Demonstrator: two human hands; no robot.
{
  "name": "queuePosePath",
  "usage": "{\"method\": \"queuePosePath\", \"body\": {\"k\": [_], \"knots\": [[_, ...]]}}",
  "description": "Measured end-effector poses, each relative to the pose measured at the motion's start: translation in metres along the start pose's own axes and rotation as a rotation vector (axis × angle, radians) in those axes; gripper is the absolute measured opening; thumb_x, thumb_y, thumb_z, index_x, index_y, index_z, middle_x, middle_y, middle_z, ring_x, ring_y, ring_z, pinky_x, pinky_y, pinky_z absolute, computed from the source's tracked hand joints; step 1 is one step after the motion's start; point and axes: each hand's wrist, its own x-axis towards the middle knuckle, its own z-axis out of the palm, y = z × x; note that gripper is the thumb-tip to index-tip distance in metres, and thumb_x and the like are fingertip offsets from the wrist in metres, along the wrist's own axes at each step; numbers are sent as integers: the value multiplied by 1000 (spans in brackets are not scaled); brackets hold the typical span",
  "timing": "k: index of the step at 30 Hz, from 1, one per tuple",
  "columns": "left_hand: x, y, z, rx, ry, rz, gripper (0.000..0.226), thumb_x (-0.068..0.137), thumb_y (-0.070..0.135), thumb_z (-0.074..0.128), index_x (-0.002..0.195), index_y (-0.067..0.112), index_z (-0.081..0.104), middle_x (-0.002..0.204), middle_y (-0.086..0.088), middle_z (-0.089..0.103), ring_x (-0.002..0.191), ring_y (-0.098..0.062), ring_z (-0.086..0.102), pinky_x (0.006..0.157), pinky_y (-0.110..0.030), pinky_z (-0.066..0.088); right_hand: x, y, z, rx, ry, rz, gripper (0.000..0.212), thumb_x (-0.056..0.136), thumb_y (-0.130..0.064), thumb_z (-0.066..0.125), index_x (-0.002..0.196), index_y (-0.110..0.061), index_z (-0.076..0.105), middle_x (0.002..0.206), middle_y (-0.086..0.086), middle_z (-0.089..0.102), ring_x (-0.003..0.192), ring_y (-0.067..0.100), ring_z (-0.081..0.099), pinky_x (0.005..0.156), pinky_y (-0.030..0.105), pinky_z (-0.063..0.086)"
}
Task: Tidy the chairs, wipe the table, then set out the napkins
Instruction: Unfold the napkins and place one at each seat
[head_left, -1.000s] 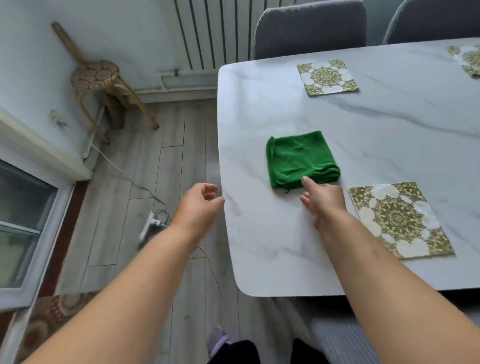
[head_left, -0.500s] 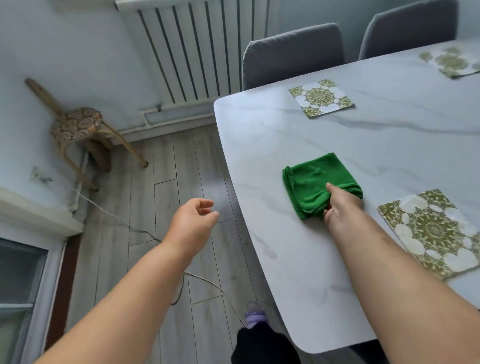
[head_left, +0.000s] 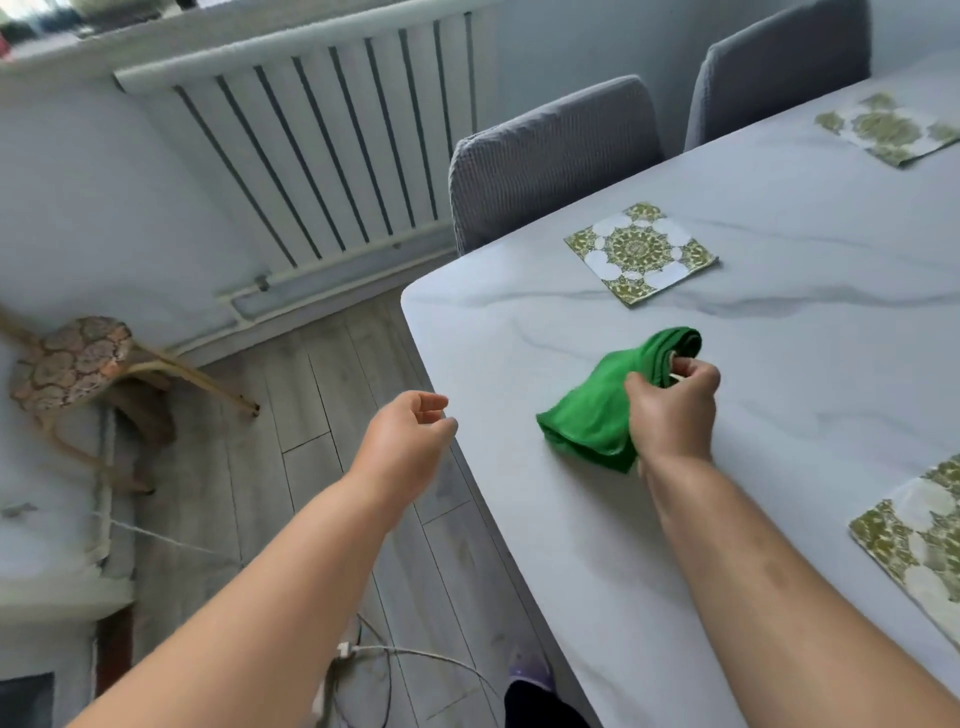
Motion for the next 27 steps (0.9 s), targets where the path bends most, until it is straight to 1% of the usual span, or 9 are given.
{"method": "queuePosePath", "body": {"k": [4, 7, 10, 14, 16, 19, 21, 24, 27], "knots": [[39, 26, -12, 47, -42, 47, 31, 89, 25, 56, 120, 25, 58, 114, 6, 61, 82, -10, 58, 57, -21, 41, -7, -37, 32, 81, -115, -68, 44, 86, -16, 60, 123, -21, 36, 107, 7, 61, 87, 25, 62, 80, 42, 52], [76, 46, -18, 46, -85, 110, 31, 88, 24, 57, 119, 24, 59, 113, 5, 61, 79, -10, 60, 61, -21, 45, -9, -58, 58, 77, -148, -116, 66, 88, -14, 60, 144, -21, 26, 131, 4, 54, 110, 21, 57, 96, 36, 46], [116, 62, -25, 52, -154, 160, 31, 88, 23, 59, 119, 22, 59, 114, 3, 62, 90, -8, 60, 71, -24, 50, -11, -70, 90, 59, -181, -137, 76, 90, -13, 59, 151, -25, 15, 146, -1, 42, 125, 18, 49, 102, 29, 40], [175, 80, -37, 71, -241, 197, 31, 88, 22, 59, 118, 21, 60, 114, 1, 62, 97, -13, 60, 82, -31, 52, -6, -86, 139, 85, -169, -73, 77, 91, -15, 58, 151, -31, 13, 140, -4, 45, 113, 10, 48, 95, 26, 39], [210, 86, -48, 118, -282, 213, 31, 87, 23, 60, 118, 21, 61, 113, 2, 63, 98, -13, 60, 86, -33, 52, 1, -94, 171, 131, -110, 12, 76, 90, -15, 58, 150, -31, 15, 143, -4, 44, 117, 11, 49, 100, 30, 40], [248, 97, -57, 171, -317, 257, 31, 86, 24, 60, 116, 23, 62, 108, 5, 64, 85, -7, 60, 67, -23, 48, 15, -100, 207, 267, -49, 106, 75, 89, -12, 59, 150, -26, 17, 145, 2, 45, 124, 18, 51, 106, 40, 42], [268, 102, -60, 197, -331, 272, 30, 85, 22, 60, 115, 23, 63, 102, 8, 65, 81, -5, 60, 61, -21, 44, 25, -98, 223, 327, -6, 168, 74, 89, -10, 60, 149, -21, 20, 142, 6, 49, 122, 20, 53, 105, 40, 43], [290, 110, -56, 230, -372, 270, 29, 84, 22, 60, 113, 23, 63, 100, 7, 65, 79, -7, 62, 61, -22, 48, 35, -81, 235, 83, 30, 281, 67, 85, -8, 62, 144, -14, 29, 135, 6, 53, 115, 22, 56, 91, 21, 42], [303, 114, -47, 274, -426, 281, 29, 84, 24, 60, 113, 25, 63, 99, 10, 64, 78, -6, 62, 59, -21, 49, 32, -63, 240, -132, 23, 371, 61, 80, -10, 64, 135, -13, 36, 127, 10, 56, 111, 28, 57, 93, 32, 46]]}}
